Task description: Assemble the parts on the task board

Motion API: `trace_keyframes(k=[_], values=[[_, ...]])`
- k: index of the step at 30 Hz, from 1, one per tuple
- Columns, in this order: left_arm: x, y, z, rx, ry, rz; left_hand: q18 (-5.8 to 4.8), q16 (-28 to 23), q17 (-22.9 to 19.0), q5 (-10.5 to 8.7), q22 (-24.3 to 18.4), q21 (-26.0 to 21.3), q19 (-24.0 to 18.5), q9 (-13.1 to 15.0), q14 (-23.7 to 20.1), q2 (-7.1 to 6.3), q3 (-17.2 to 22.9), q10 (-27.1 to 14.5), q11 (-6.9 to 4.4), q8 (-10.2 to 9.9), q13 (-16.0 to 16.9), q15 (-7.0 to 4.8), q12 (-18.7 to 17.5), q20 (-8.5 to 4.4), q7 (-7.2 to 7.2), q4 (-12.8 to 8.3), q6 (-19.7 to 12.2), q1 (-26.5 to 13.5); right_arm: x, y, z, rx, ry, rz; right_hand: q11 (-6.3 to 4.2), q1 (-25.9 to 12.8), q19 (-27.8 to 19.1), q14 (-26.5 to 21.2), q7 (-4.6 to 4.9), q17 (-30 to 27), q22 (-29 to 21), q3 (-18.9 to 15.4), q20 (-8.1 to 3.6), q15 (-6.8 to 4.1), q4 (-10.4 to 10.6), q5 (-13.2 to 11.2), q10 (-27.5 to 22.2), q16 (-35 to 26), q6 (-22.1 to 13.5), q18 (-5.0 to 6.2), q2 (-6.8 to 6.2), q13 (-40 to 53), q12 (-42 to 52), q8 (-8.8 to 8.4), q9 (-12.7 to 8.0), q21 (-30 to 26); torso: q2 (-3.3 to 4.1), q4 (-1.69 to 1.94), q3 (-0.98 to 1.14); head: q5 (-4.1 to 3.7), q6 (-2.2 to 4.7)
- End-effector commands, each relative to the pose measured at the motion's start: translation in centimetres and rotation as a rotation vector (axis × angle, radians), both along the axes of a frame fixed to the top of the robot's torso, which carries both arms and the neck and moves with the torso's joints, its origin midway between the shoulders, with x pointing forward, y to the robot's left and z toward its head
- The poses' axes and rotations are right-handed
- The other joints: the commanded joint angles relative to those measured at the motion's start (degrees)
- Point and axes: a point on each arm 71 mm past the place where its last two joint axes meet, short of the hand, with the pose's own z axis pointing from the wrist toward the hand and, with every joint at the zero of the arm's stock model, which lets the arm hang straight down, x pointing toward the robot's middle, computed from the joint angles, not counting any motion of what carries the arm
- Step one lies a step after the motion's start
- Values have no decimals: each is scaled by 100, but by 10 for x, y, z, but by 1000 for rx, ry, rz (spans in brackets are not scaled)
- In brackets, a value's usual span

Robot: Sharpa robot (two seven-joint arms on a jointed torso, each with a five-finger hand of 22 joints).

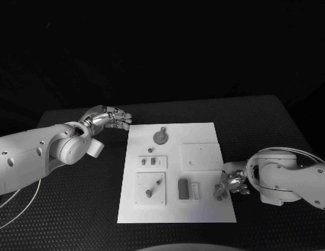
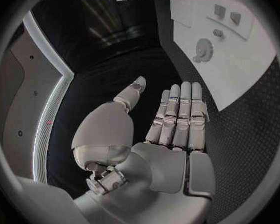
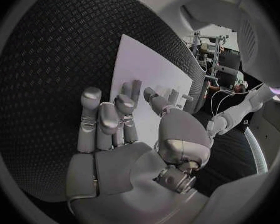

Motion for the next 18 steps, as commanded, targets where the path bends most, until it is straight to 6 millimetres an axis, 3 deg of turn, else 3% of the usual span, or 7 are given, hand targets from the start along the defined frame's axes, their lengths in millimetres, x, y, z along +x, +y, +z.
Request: trace_keyframes(k=[1, 13, 18], values=[[-1, -2, 1, -13, 2, -19, 59, -35, 10, -29, -10, 0, -47, -5, 2, 17, 14, 42, 3, 25, -6, 25, -13, 5, -26, 15, 0, -57, -1, 2, -8, -87, -68, 72, -11, 54, 14, 13, 2, -8, 88, 30, -2, -39, -39, 7, 22, 8, -70, 235, 43, 10, -1, -36, 10, -33, 0, 1, -2, 4, -5], [-1, -2, 1, -13, 2, -19, 59, -40, 18, -29, -11, 1, -47, -6, 3, 23, 16, 48, 1, 26, -6, 26, -10, 6, -26, 20, 1, -61, 1, 14, -10, -125, -149, 133, -1, 208, 7, 2, 12, -32, 98, 8, 14, -29, -373, 6, 27, 7, -97, 235, 343, 13, -9, -50, 93, -31, 0, -1, -3, 11, -19], [-1, -1, 1, -12, 3, -18, 60, -42, 20, -29, -11, 2, -47, -6, 4, 24, 16, 50, 0, 27, -6, 26, -10, 6, -26, 21, 1, -62, 1, 14, -10, -127, -159, 136, 39, 263, -1, -14, 57, -74, 97, 9, 22, 1, -544, 10, 23, -5, -231, 235, 444, 16, -14, -157, 62, -38, -1, 1, -5, 15, -14]])
